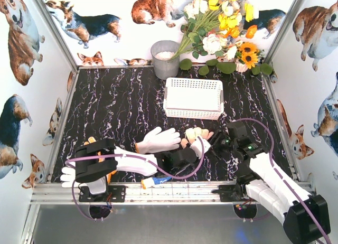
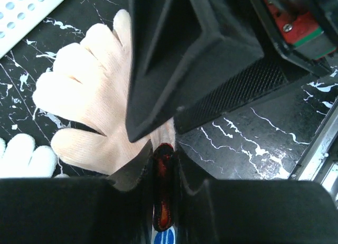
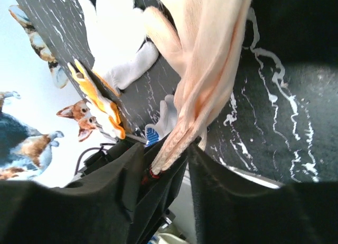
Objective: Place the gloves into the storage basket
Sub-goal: Adjust the bin at the center of the board.
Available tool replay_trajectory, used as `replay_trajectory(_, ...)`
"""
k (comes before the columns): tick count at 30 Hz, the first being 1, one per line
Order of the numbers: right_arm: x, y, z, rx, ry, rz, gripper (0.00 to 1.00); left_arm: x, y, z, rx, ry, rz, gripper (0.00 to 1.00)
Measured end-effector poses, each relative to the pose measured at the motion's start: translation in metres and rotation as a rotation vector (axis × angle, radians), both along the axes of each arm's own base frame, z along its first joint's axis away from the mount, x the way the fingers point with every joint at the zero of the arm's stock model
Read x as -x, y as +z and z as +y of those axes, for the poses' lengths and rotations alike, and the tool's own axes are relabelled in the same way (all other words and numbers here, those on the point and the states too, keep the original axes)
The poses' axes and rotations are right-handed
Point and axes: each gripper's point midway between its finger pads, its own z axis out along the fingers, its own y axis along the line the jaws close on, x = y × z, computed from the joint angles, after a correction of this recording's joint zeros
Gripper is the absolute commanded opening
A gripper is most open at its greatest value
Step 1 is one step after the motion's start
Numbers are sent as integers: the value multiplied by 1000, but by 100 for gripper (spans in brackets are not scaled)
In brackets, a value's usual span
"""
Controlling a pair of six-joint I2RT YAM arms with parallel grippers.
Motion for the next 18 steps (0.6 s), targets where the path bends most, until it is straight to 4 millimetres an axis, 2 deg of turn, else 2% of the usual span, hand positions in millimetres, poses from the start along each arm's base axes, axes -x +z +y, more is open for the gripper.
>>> replay_trajectory(3, -5, 4, -2, 2, -25, -30, 59, 1, 2, 2, 5, 5, 1, 1)
replay_trajectory(8, -11, 11, -8, 12, -71, -87, 67, 1, 7, 5, 17, 15, 6, 0)
replay_trajectory(13, -13, 5, -15, 22, -130, -104, 68, 2, 8, 5, 20, 15, 7, 0)
replay_trajectory(18, -12, -12, -17, 24, -159, -67, 69, 2, 17, 7, 40, 15, 3, 0)
